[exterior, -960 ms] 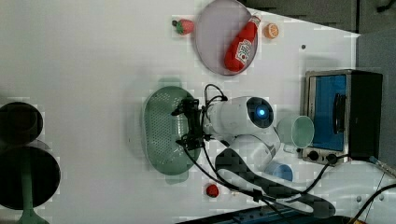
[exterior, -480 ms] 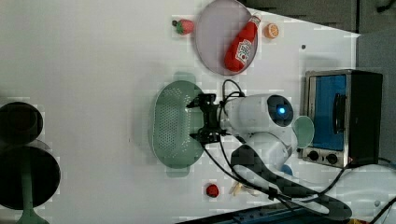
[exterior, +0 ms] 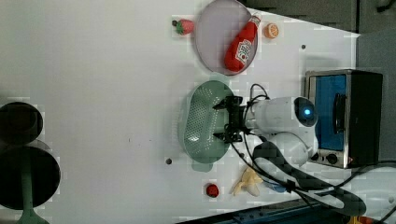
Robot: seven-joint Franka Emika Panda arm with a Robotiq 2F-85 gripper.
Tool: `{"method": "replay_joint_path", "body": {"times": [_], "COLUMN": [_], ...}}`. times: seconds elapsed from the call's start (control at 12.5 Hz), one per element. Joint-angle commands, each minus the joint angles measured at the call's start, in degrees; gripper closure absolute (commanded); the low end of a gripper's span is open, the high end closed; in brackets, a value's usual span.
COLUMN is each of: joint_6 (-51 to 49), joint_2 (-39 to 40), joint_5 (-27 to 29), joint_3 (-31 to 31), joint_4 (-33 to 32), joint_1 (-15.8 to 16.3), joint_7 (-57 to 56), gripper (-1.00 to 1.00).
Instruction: Drag strainer left to right.
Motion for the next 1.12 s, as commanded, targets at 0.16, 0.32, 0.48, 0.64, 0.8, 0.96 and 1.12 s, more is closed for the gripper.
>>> {"method": "replay_joint_path", "body": {"times": [0.16,0.32,0.48,0.64,0.8,0.96,1.12], "joint_6": [-0.76,-0.71,-0.21,-0.02,0.27,1.19,1.63], "joint_2": [-2.07,-2.30,-2.63,-2.83,-2.87,-2.87,-2.87], "joint_5": [-1.01,-1.02,-1.01,-1.01,-1.02,-1.01,-1.01], "joint_3": [-1.66,-3.18,-4.88,-6.51,-8.21,-9.81,-11.31], "joint_4": [-0.90,-1.26,-1.57,-1.61,-1.61,-1.59,-1.60], "joint_1": [-3.55,-4.89,-6.12,-7.15,-7.86,-8.41,-8.88], "joint_7": [-8.53,-12.21,-14.55,-15.90,-16.60,-17.87,-21.95], "gripper": [-1.00,-1.00,-1.00,-1.00,-1.00,-1.00,-1.00]}}
